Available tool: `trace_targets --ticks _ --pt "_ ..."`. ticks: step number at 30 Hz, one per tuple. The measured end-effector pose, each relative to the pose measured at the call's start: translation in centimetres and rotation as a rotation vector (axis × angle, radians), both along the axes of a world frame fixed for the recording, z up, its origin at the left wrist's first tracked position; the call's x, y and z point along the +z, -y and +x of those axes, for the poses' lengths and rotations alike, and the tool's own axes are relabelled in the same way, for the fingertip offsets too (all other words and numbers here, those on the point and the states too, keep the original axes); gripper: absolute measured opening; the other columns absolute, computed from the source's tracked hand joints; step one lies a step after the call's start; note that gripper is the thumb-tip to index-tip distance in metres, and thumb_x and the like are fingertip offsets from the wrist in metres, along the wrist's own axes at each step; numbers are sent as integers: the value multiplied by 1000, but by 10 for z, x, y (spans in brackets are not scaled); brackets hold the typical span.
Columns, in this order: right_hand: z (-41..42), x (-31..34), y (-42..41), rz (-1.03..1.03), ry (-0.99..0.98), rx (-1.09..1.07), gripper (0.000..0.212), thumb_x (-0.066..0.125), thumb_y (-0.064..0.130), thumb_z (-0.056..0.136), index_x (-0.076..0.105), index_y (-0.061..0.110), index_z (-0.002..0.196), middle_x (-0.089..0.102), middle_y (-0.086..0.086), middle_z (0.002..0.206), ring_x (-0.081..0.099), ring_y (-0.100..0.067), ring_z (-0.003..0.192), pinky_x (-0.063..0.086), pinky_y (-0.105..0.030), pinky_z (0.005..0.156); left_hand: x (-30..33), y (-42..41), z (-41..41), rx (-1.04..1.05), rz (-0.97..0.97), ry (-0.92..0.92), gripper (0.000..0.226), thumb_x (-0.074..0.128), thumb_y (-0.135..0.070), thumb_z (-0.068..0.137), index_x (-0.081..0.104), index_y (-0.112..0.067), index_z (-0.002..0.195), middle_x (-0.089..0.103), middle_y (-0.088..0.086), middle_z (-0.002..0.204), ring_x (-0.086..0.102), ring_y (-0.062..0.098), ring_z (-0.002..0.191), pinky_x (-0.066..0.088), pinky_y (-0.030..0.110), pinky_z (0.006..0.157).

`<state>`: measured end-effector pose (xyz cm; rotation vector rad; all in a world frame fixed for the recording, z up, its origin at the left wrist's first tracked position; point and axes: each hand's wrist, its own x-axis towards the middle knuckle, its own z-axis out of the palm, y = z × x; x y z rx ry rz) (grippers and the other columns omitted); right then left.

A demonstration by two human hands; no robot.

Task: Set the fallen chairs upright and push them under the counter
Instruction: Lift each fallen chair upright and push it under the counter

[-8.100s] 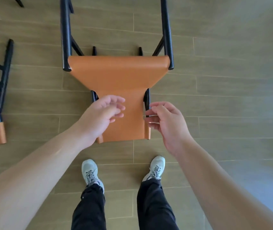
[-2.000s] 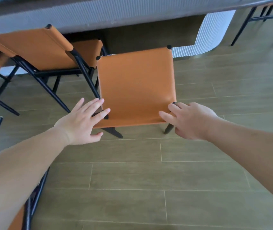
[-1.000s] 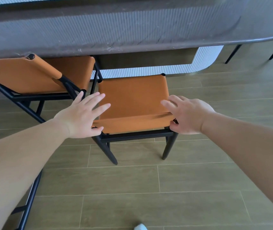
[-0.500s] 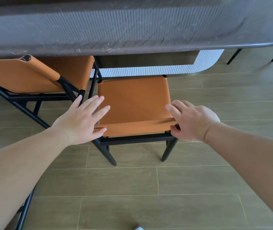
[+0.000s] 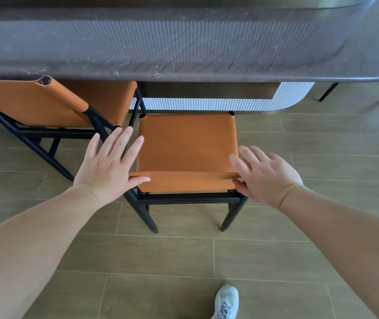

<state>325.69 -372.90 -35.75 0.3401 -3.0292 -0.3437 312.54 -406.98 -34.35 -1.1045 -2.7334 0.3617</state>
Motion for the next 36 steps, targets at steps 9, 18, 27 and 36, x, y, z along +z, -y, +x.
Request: trace_targets --ticks 9,18,27,36 --pt "-63 38 -26 7 -65 25 63 69 45 81 46 5 124 53 -19 119 57 -35 103 52 -42 67 38 -25 -59 92 31 -16 108 48 -79 72 25 -11 153 22 21 159 26 39 146 19 62 115" --pt "-107 66 -37 24 45 -42 75 58 55 87 34 10 142 40 -20 143 43 -35 131 46 -50 101 56 -45 -100 151 -35 1 112 39 -85 74 15 -15 157 11 18 163 14 33 151 10 52 120" --pt "-130 80 -40 -29 73 -123 84 46 67 88 19 17 150 27 -14 154 30 -30 140 35 -44 112 70 -54 -118 158 -37 18 109 34 -85 75 18 -15 157 15 18 163 15 33 151 13 50 121" --pt "-145 94 -42 -179 86 -221 92 40 78 84 11 23 152 15 -5 160 18 -22 147 28 -38 116 78 -58 -141 78 -57 -6 106 40 -83 77 25 -12 154 21 19 161 22 34 149 20 53 118"
